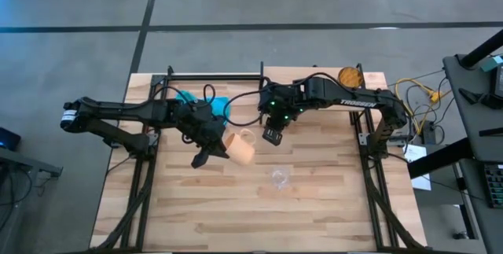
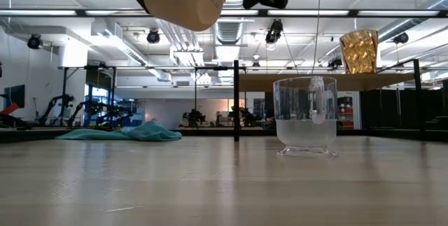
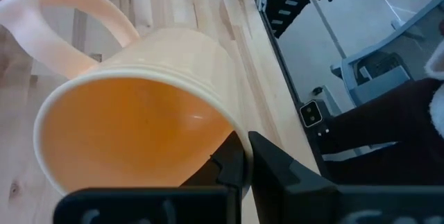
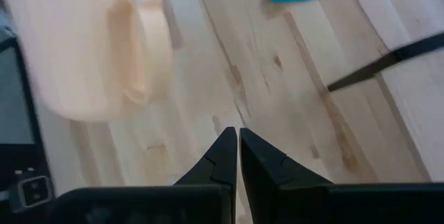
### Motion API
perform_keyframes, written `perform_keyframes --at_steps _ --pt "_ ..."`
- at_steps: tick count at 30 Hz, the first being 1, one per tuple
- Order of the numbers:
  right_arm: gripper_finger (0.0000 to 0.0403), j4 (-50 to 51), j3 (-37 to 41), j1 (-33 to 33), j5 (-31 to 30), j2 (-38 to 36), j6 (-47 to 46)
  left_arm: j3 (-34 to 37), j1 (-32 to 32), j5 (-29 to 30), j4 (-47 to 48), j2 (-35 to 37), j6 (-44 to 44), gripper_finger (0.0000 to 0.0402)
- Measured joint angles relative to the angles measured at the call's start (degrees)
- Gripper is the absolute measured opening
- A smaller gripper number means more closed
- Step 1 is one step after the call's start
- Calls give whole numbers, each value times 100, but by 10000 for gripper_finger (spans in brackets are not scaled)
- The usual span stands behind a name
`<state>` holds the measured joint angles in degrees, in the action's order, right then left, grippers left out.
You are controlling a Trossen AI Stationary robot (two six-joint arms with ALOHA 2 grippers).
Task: Stack small to large cups/mugs on shelf
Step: Put the yellow mug on the shelf
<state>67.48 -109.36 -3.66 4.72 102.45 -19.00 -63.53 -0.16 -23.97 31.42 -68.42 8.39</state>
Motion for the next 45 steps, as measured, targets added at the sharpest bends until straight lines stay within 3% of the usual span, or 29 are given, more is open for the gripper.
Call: perform_keyframes --at_steps 7,16,19,30,45 --pt "13 158 0 38 -15 0 126 11 2 0 0 0 23 0" --pt "15 94 -97 144 17 -5 1835 13 4 0 59 0 23 0" --pt "36 82 -215 228 21 -7 2238 13 4 0 61 0 20 0" --pt "163 128 -424 264 20 -11 2331 13 9 0 59 -2 19 0" --pt "172 -115 -415 264 19 -11 2310 13 9 33 45 -2 -28 0"
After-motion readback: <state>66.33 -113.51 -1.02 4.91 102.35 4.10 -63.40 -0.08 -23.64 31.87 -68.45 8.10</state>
